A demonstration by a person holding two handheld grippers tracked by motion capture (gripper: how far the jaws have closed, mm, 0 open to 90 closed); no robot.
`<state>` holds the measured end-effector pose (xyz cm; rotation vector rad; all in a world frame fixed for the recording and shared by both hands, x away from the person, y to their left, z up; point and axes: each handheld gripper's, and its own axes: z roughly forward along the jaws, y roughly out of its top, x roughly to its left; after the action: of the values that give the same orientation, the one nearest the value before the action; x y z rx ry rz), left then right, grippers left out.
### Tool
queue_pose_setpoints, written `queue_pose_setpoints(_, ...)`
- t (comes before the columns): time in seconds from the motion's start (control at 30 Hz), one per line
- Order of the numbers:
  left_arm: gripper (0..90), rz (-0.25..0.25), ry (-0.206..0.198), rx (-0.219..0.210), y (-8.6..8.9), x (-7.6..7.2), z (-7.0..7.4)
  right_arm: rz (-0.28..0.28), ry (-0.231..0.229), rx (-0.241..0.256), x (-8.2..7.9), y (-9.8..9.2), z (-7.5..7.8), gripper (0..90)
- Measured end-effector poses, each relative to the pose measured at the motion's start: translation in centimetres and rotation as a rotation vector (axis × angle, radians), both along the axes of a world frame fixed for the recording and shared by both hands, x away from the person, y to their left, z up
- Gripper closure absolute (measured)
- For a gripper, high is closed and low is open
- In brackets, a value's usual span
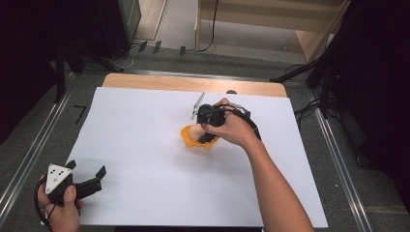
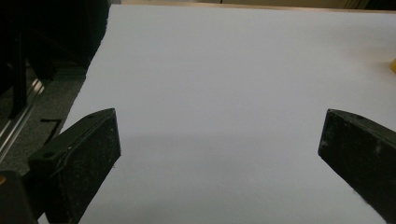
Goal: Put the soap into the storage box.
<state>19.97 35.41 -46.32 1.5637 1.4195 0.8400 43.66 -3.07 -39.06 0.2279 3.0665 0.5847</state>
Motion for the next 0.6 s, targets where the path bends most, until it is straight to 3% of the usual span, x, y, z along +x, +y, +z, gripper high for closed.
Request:
queue_pose_setpoints(0.03, 0.0, 0.0, 0.0, 0.0, 0.0, 0.0, 0.0, -0.011, 0.007, 0.019, 0.1, -0.2, 0.2, 31.4)
queue_pose_setpoints(0.47, 0.0, 0.0, 0.001, 0.005, -0.1, 0.0, 0.0, -0.078, 0.0, 0.045, -0.7, -2.0, 0.4, 20.5)
queue_pose_setpoints(0.6, 0.0, 0.0, 0.002, 0.007, -0.1, 0.0, 0.0, -0.13, -0.033, 0.069, -1.3, -3.0, 0.3, 12.7)
